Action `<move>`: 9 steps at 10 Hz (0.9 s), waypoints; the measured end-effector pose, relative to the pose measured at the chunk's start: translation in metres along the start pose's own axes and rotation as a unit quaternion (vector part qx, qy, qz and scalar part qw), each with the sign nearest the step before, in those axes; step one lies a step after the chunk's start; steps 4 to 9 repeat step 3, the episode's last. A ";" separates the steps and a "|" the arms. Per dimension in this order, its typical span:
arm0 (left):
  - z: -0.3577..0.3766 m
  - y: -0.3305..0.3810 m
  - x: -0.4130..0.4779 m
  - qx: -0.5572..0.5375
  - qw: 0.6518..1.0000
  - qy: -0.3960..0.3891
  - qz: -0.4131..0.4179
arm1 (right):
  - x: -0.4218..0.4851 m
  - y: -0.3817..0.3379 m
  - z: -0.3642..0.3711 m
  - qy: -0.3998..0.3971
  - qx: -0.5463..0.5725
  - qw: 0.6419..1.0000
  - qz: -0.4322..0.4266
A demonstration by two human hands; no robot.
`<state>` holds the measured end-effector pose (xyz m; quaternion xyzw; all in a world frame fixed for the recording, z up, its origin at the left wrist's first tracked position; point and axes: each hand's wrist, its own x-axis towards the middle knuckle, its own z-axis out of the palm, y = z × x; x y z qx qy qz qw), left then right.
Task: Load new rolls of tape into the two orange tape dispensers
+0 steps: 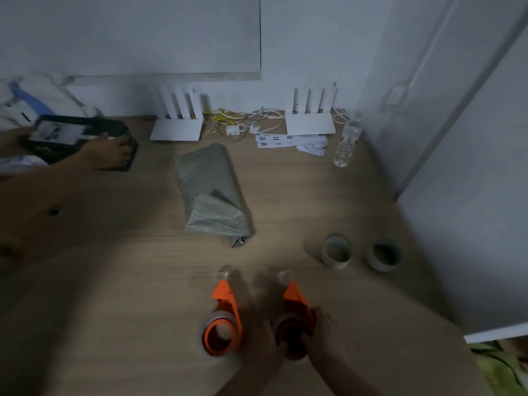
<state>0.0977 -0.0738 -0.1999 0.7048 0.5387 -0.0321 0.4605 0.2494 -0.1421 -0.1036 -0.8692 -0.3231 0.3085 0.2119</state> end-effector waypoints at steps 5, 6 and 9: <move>-0.017 0.040 -0.047 -0.019 0.970 0.208 0.122 | 0.004 0.023 -0.010 0.080 0.099 0.990 -0.064; -0.017 0.040 -0.047 -0.019 0.970 0.208 0.122 | 0.004 0.023 -0.010 0.080 0.099 0.990 -0.064; -0.017 0.040 -0.047 -0.019 0.970 0.208 0.122 | 0.004 0.023 -0.010 0.080 0.099 0.990 -0.064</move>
